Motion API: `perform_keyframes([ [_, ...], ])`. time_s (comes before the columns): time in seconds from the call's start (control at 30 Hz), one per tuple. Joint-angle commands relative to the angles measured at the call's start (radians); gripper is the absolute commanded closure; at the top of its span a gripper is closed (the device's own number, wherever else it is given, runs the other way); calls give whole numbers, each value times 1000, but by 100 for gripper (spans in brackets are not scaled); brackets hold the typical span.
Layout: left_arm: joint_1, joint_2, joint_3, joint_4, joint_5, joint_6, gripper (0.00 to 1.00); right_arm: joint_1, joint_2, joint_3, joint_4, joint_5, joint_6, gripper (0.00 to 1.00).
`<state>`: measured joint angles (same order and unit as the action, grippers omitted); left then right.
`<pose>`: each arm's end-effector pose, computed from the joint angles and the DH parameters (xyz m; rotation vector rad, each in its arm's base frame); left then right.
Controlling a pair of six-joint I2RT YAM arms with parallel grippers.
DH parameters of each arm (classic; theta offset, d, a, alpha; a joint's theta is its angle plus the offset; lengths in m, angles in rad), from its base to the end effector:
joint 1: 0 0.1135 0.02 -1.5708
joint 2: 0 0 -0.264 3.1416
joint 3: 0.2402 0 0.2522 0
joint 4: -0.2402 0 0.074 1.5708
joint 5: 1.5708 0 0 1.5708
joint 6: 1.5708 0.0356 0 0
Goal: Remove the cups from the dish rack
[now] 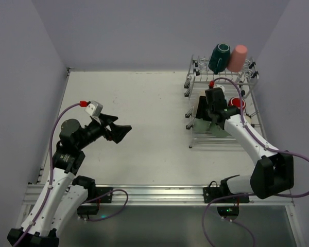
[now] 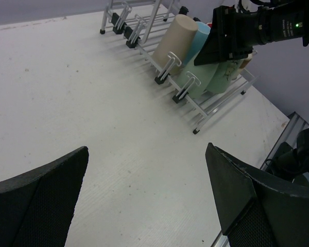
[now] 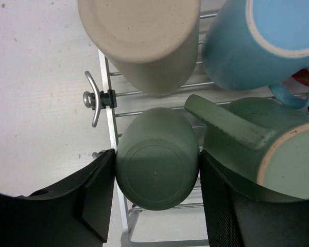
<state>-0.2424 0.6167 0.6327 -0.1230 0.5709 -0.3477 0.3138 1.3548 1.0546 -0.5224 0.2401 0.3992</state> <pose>0.1429 -0.0552 0.3190 0.3555 1.7088 -0.9148 0.2775 0.0812 0.2767 0.2125 2.3541 0.0566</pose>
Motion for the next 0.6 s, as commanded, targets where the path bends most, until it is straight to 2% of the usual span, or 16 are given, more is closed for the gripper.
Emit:
perform_keyframes([
  [0.0, 3, -5, 4, -7, -5, -1, 0, 4, -45, 10, 42, 47, 12, 66],
  [0.1, 3, -3, 7, -7, -8, -5, 0, 4, -106, 12, 48, 57, 18, 73],
  [0.23, 3, 8, 9, 5, 1, -28, 0, 4, -201, 22, 64, 54, 26, 75],
  [0.4, 2, 67, 15, 77, 131, -167, 0, 2, -359, 9, 101, 7, 44, 79],
  [0.5, -24, 116, -1, 253, 248, -293, 0, 4, -448, -43, 172, -158, 119, 80],
  [0.53, -46, 133, -25, 387, 277, -400, 0, 4, -471, -95, 256, -220, 151, 80],
  [0.57, -113, 153, -30, 432, 268, -440, 0, 4, -489, -120, 306, -346, 185, 80],
])
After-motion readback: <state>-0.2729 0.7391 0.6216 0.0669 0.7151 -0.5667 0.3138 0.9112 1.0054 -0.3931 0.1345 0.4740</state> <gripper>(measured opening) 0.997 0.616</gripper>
